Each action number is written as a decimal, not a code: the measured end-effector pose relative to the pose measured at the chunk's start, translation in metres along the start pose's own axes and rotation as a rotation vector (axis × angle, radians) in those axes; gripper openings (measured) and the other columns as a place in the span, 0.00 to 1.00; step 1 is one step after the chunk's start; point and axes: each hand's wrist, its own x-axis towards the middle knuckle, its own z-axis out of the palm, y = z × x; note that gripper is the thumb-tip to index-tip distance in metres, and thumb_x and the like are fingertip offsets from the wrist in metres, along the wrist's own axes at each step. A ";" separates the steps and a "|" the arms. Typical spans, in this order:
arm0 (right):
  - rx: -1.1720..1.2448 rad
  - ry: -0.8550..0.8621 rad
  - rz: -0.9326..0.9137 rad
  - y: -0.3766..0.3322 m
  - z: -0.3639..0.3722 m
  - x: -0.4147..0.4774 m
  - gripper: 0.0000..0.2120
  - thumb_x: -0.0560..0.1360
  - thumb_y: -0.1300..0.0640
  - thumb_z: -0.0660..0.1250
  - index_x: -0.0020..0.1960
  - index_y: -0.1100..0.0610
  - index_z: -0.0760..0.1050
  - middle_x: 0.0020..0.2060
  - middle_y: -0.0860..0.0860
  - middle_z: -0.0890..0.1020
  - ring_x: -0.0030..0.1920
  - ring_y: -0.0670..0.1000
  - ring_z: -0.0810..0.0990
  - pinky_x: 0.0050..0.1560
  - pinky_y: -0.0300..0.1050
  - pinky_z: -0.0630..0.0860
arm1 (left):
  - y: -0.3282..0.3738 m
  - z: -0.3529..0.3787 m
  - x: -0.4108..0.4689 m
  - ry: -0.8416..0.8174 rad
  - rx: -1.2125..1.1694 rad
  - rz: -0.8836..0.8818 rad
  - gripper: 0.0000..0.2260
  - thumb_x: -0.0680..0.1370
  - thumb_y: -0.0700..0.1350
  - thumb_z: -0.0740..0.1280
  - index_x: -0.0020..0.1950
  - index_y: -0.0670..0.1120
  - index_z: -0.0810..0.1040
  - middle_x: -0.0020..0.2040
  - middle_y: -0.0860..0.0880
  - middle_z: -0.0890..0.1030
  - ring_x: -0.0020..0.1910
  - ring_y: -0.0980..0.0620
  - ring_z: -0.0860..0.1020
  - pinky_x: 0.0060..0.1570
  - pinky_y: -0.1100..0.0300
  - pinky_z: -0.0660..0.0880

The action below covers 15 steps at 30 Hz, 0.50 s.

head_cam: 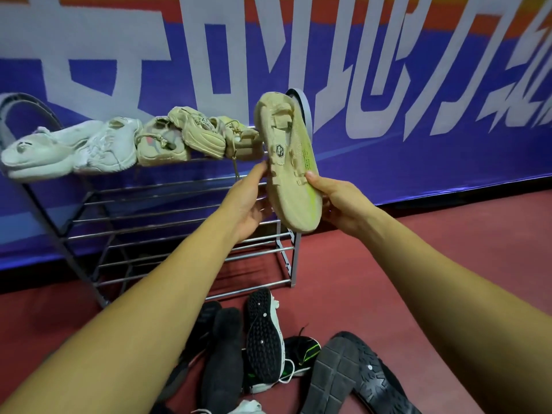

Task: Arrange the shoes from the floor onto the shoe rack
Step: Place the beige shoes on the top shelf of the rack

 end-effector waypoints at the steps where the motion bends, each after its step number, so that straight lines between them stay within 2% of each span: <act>1: 0.032 0.035 0.004 -0.001 0.001 0.004 0.16 0.76 0.49 0.73 0.55 0.61 0.84 0.45 0.54 0.85 0.44 0.53 0.78 0.49 0.48 0.72 | 0.000 -0.002 -0.001 -0.026 0.030 -0.014 0.13 0.78 0.57 0.68 0.53 0.50 0.83 0.45 0.48 0.86 0.41 0.52 0.81 0.41 0.56 0.74; 2: 0.054 0.063 0.000 -0.002 0.003 0.008 0.17 0.75 0.49 0.74 0.55 0.62 0.83 0.46 0.55 0.85 0.45 0.53 0.78 0.48 0.48 0.72 | 0.000 -0.004 -0.002 -0.055 0.072 -0.028 0.11 0.78 0.57 0.68 0.52 0.51 0.82 0.41 0.50 0.84 0.35 0.54 0.79 0.37 0.58 0.70; 4: 0.077 0.117 -0.015 -0.004 0.006 0.015 0.18 0.74 0.49 0.75 0.55 0.62 0.83 0.46 0.56 0.85 0.44 0.54 0.76 0.46 0.48 0.71 | -0.003 -0.009 -0.002 -0.083 0.151 -0.040 0.09 0.77 0.55 0.70 0.51 0.51 0.81 0.38 0.52 0.83 0.31 0.56 0.77 0.34 0.60 0.64; 7: 0.076 0.149 -0.028 -0.004 0.006 0.024 0.17 0.74 0.49 0.75 0.54 0.62 0.83 0.48 0.57 0.83 0.45 0.56 0.74 0.47 0.50 0.71 | -0.006 -0.014 0.001 -0.094 0.182 -0.031 0.06 0.77 0.49 0.71 0.49 0.49 0.81 0.38 0.52 0.83 0.32 0.56 0.76 0.33 0.61 0.63; 9: 0.098 0.111 -0.040 -0.003 0.004 0.027 0.15 0.77 0.52 0.72 0.55 0.64 0.82 0.48 0.57 0.86 0.45 0.56 0.79 0.49 0.51 0.75 | -0.007 -0.011 0.004 -0.091 0.169 -0.004 0.02 0.78 0.43 0.71 0.46 0.48 0.79 0.36 0.53 0.83 0.31 0.58 0.78 0.33 0.63 0.64; 10: 0.097 0.084 -0.049 -0.003 0.003 0.027 0.13 0.78 0.54 0.70 0.54 0.64 0.82 0.43 0.55 0.86 0.40 0.53 0.80 0.45 0.48 0.75 | -0.008 -0.008 0.008 -0.069 0.162 0.015 0.04 0.78 0.40 0.69 0.44 0.48 0.78 0.34 0.54 0.83 0.30 0.59 0.78 0.31 0.64 0.64; 12: 0.109 0.016 -0.076 -0.004 0.000 0.026 0.09 0.79 0.55 0.68 0.52 0.61 0.80 0.31 0.48 0.80 0.30 0.46 0.72 0.35 0.39 0.67 | -0.008 0.000 0.015 0.004 0.112 0.051 0.07 0.78 0.38 0.67 0.42 0.48 0.78 0.31 0.54 0.81 0.29 0.60 0.76 0.31 0.64 0.63; 15: 0.157 -0.040 -0.070 -0.005 -0.011 0.029 0.13 0.77 0.52 0.71 0.57 0.60 0.80 0.31 0.48 0.75 0.30 0.45 0.65 0.34 0.39 0.60 | -0.008 0.009 0.026 0.072 0.027 0.060 0.07 0.78 0.38 0.67 0.42 0.48 0.78 0.32 0.54 0.80 0.30 0.60 0.75 0.31 0.63 0.60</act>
